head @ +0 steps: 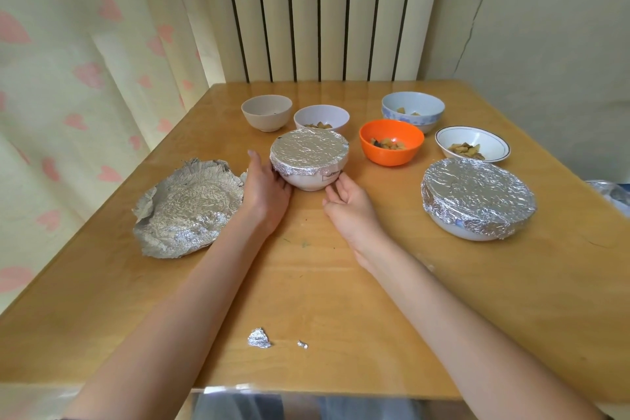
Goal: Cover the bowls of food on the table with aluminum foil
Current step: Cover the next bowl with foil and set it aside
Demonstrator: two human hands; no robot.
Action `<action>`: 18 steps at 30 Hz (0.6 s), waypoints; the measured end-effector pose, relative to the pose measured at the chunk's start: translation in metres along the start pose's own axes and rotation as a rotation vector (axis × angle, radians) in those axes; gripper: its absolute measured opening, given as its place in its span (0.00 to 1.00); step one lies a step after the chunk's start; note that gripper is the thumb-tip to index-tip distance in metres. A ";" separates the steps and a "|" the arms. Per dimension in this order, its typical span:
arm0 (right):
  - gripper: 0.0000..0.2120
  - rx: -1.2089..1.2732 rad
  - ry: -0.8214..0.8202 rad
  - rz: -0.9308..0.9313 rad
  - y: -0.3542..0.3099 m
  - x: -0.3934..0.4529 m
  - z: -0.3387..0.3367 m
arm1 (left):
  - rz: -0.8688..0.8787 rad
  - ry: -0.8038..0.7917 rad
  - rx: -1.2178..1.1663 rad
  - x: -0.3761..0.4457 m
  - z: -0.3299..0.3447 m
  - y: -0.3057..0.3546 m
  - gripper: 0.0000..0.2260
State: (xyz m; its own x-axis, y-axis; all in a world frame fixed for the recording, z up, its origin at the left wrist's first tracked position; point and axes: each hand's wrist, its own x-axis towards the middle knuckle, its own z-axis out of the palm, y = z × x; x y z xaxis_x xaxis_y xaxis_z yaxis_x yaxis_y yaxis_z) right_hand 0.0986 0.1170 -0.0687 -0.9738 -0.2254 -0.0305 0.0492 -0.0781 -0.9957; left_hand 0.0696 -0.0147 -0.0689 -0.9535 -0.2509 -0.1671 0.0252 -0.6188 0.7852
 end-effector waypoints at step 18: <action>0.11 -0.288 0.124 -0.105 -0.002 -0.026 0.001 | 0.502 0.261 1.345 -0.091 -0.027 0.025 0.09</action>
State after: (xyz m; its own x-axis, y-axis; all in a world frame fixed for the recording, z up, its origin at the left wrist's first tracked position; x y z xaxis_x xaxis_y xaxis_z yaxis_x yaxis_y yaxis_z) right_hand 0.1235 0.1222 -0.0654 -0.9907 -0.1096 0.0809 -0.1005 0.1870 -0.9772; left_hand 0.1650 -0.0277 -0.0501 -0.8450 -0.4420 0.3010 -0.1017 0.6855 0.7209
